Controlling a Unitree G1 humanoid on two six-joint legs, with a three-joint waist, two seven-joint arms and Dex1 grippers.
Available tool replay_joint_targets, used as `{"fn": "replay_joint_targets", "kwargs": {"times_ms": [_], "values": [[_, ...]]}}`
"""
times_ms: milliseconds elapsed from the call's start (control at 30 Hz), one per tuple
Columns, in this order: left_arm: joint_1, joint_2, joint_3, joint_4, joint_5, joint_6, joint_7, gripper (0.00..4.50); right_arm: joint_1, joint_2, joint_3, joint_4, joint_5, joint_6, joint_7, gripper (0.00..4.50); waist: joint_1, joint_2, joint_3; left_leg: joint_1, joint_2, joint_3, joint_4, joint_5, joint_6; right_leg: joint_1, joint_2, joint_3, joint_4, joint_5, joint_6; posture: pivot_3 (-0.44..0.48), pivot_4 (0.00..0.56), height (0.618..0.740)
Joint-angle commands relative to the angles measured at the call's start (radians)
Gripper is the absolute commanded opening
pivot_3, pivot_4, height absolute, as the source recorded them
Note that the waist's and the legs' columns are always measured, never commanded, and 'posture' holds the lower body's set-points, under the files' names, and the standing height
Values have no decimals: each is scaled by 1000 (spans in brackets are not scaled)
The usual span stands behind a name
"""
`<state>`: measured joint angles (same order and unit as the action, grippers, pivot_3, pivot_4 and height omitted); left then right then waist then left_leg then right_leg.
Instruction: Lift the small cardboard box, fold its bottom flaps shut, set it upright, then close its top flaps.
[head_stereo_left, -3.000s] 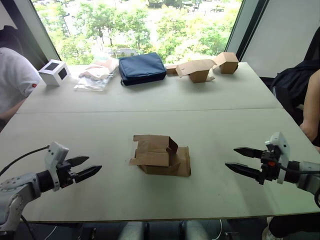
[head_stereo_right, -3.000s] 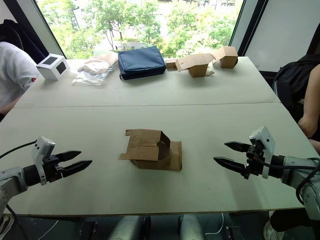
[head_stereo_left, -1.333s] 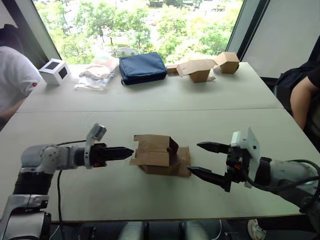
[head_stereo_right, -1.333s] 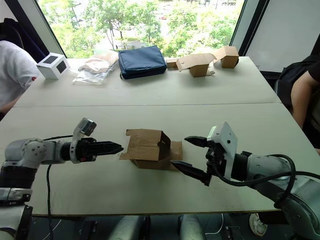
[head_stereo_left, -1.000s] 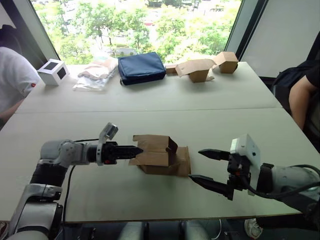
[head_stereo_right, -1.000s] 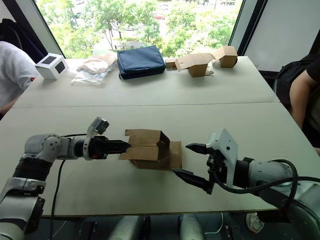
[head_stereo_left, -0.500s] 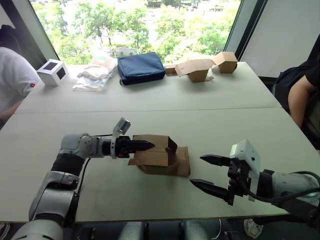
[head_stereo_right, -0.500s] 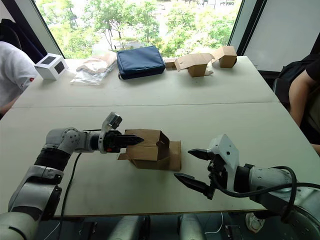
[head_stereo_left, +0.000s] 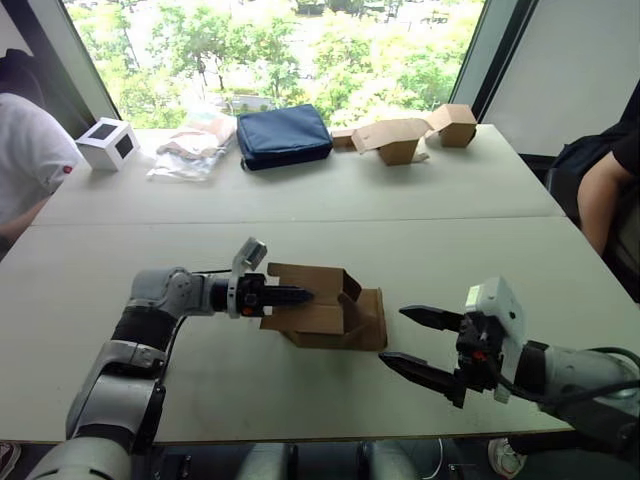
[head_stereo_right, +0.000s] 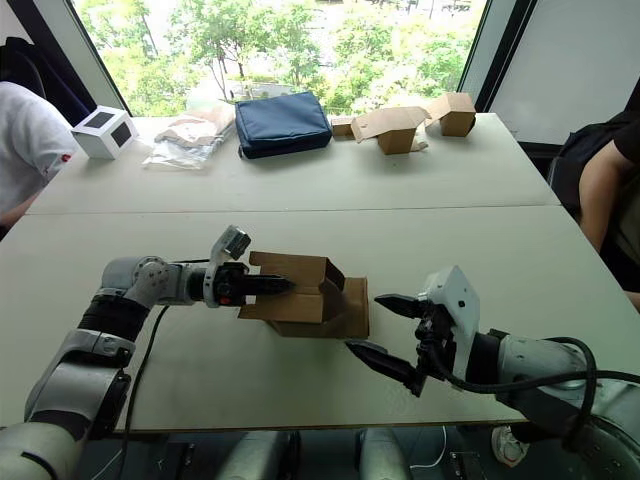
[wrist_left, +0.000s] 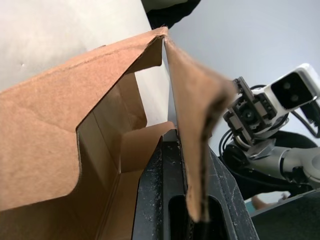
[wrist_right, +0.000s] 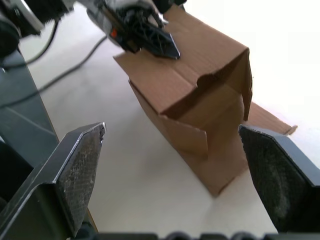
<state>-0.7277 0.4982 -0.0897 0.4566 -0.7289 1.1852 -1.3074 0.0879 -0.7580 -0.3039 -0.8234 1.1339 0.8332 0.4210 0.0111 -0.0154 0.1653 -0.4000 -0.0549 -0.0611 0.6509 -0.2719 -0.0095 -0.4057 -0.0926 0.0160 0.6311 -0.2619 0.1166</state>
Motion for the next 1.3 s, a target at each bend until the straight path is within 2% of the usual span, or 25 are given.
{"fn": "replay_joint_targets", "kwargs": {"times_ms": [33,100,233,300,400,533,800,1033,1300], "values": [[-74,15,88,-69,-28,-74,-11,4,-112,111,-43,68,55,-94,-150,4233,0,0,0,0,0,0,0,0,0,0,0,0,0,0,0,0,150,740],[-107,30,103,-102,-17,-128,-27,0,-190,177,-51,109,77,-134,-229,3724,0,0,0,0,0,0,0,0,0,-1,0,0,0,0,0,0,150,740],[-194,53,146,-138,-32,-174,-40,0,-407,325,-22,211,66,-227,-360,2163,-3,0,0,-1,0,0,-1,2,-3,-2,0,0,1,0,0,0,150,740],[-225,50,166,-133,-38,-189,-39,0,-501,399,0,276,43,-267,-382,1436,-5,1,0,-1,0,0,-1,3,-4,-3,2,0,1,0,0,0,150,740],[-239,54,168,-144,-27,-224,-43,0,-565,438,47,341,-31,-288,-360,107,-10,1,0,-1,0,0,-1,3,-4,-3,5,0,2,0,0,0,150,740],[-248,62,172,-154,-21,-261,-42,0,-605,419,133,392,-137,-279,-300,10,-19,1,0,-1,0,0,-1,2,-3,-4,5,0,3,0,0,0,150,740],[-232,82,180,-185,-39,-262,-37,0,-601,398,198,372,-175,-242,-206,10,-28,1,0,-1,0,0,-1,2,-2,-5,6,0,5,0,0,0,150,740],[-205,84,175,-229,-45,-254,-32,0,-636,448,268,374,-206,-226,-182,10,-28,1,0,-1,0,0,-1,2,-2,-5,6,1,5,0,0,0,150,740],[-202,93,174,-232,-43,-251,-27,0,-671,496,287,394,-213,-223,-146,10,-27,1,0,-1,0,0,0,2,-2,-5,6,1,6,0,0,0,150,740]]}}
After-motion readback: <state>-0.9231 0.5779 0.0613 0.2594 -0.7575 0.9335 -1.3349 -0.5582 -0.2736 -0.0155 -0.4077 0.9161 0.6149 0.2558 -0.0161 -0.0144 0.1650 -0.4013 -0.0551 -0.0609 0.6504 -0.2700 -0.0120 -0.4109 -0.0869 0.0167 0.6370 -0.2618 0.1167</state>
